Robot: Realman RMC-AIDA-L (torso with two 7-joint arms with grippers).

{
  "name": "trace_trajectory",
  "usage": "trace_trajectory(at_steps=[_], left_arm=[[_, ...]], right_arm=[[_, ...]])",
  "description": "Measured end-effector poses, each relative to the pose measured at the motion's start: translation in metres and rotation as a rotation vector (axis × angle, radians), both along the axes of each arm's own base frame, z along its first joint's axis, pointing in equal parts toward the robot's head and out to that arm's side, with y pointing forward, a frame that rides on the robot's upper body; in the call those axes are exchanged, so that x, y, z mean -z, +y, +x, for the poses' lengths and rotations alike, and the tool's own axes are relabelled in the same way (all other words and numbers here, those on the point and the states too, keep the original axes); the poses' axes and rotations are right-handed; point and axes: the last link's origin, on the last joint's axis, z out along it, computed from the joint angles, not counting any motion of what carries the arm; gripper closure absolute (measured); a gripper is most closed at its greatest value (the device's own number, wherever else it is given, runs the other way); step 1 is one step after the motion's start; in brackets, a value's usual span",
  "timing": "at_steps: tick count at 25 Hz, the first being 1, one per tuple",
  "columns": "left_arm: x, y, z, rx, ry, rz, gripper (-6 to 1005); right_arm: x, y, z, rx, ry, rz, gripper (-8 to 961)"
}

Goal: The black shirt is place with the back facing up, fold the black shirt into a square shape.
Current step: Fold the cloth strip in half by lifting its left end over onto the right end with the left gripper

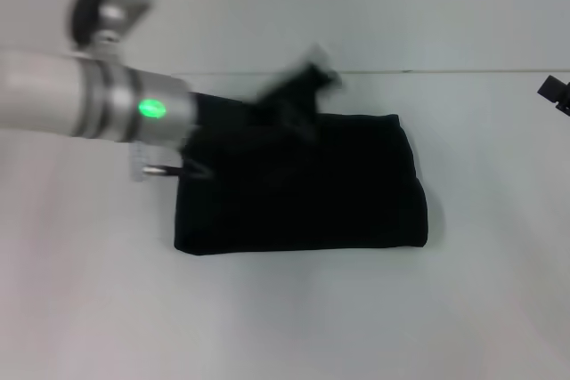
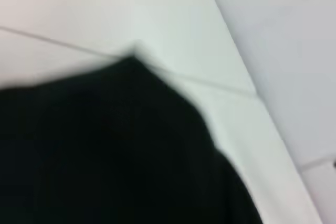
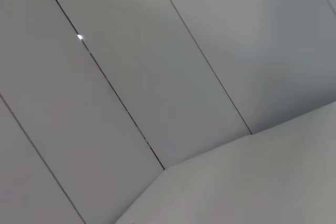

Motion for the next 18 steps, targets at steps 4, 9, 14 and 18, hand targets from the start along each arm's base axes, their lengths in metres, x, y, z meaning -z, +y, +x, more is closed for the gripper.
trace_trajectory(at_steps=[4,9,14,18], left_arm=[[0.046,0.002,0.024,0.052,0.042,-0.045,986],[0.085,-0.006,0.039,0.113,0.116,-0.098,980],[0.092,-0.013,0.039,0.163,0.146,-0.123,927],[0.094,-0.015,0.036,0.225,0.194,-0.126,835]], right_arm=[[0.001,0.001,0.000,0.002,0.001,-0.004,179],[0.004,0.001,0.001,0.013,-0.003,-0.012,179],[0.005,0.000,0.002,0.015,-0.003,-0.014,178],[0.005,0.001,0.001,0.017,0.005,-0.026,178]])
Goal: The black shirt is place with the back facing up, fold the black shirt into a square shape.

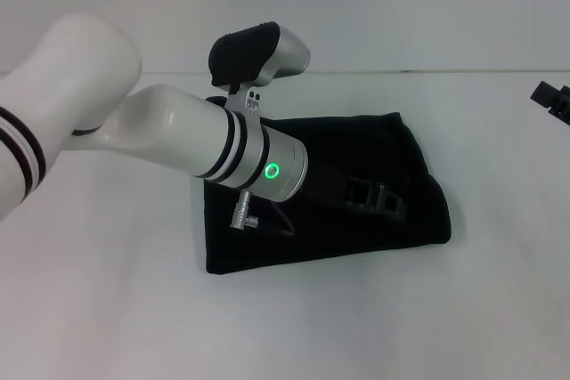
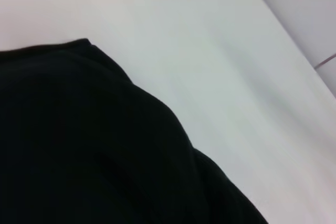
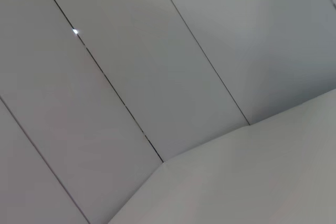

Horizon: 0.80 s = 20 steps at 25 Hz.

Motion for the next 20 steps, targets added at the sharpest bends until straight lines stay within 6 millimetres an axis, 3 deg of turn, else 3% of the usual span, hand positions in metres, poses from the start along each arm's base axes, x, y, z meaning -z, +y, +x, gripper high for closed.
trace_trajectory(at_steps=[3,6,12,16,20], left_arm=[[-0.015,-0.001,0.004,-0.009,-0.058,-0.026,693],[-0.050,-0.001,0.002,-0.053,-0.194,-0.024,576],[-0.122,0.002,-0.047,-0.217,-0.382,0.066,442],[-0.147,0.004,-0.076,-0.293,-0.375,0.112,353],[-0.160,0.003,-0.092,-0.317,-0.325,0.141,246]], right_arm=[[-0.002,0.002,0.000,0.006,0.000,-0.025,178],[-0.003,0.004,0.001,0.025,0.007,-0.075,179],[-0.017,0.013,0.000,0.106,0.029,-0.262,178],[-0.028,0.027,-0.010,0.207,0.030,-0.432,178],[-0.036,0.045,-0.022,0.313,-0.034,-0.560,179]])
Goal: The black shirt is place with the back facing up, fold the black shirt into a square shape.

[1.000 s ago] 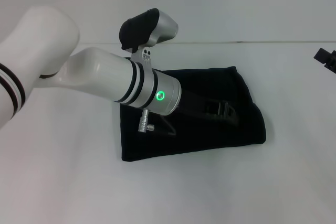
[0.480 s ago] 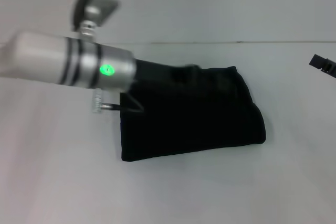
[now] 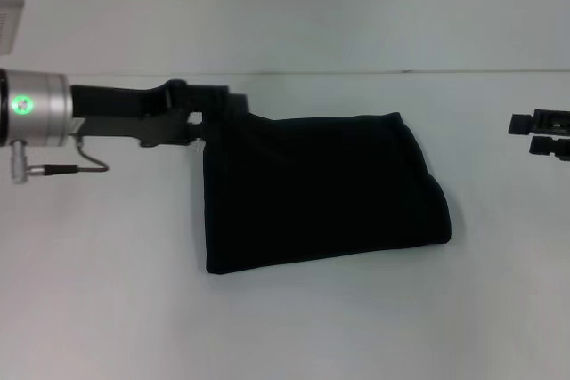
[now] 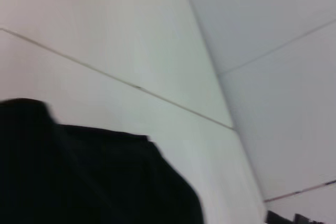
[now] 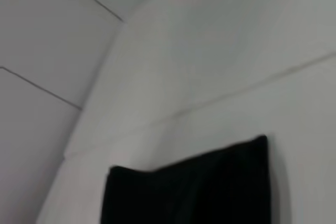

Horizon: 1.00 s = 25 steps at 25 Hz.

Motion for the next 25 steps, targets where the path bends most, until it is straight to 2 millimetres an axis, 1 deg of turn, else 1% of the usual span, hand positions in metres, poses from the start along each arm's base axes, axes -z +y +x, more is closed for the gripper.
trace_trajectory(at_steps=[5,9,11,13,16,20,25], left_arm=[[-0.008,-0.004,-0.020,-0.029,0.086,0.017,249],[-0.015,-0.005,-0.026,-0.030,0.077,0.051,251],[-0.017,-0.006,-0.027,-0.026,0.072,0.059,253],[-0.017,-0.006,-0.028,-0.023,0.071,0.064,254],[-0.016,-0.006,-0.028,-0.021,0.070,0.070,256],[-0.015,-0.005,-0.027,-0.018,0.067,0.076,259],[-0.016,-0.004,-0.024,-0.016,0.048,0.087,262]], right_arm=[[-0.001,0.017,-0.023,0.032,-0.081,-0.133,178],[0.000,0.029,-0.045,0.040,-0.124,-0.210,178],[0.004,0.034,-0.054,0.052,-0.139,-0.238,178],[0.014,0.036,-0.060,0.064,-0.141,-0.267,178],[0.032,0.038,-0.066,0.074,-0.130,-0.298,179],[0.053,0.041,-0.065,0.098,-0.138,-0.297,179],[0.067,0.040,-0.058,0.128,-0.142,-0.282,179]])
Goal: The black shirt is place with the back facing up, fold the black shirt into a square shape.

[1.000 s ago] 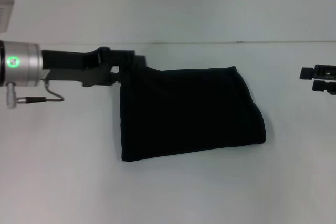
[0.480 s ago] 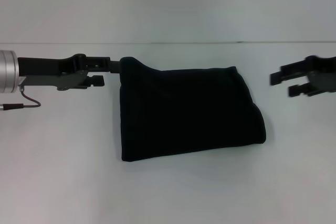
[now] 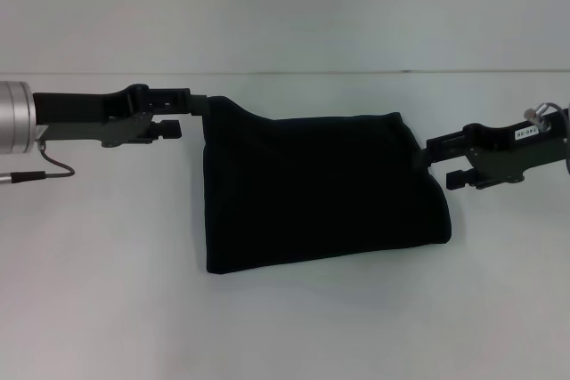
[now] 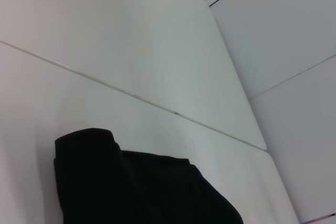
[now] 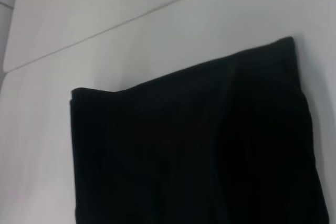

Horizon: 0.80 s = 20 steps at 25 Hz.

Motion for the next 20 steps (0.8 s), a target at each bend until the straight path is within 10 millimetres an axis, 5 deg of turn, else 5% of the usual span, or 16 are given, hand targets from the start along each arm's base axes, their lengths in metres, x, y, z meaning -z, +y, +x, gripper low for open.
trace_trajectory(at_steps=[20], left_arm=[[0.004,0.002,-0.003,-0.009,0.006,0.029,275]], right_arm=[[0.066,0.003,-0.008,0.065,0.058,0.139,192]])
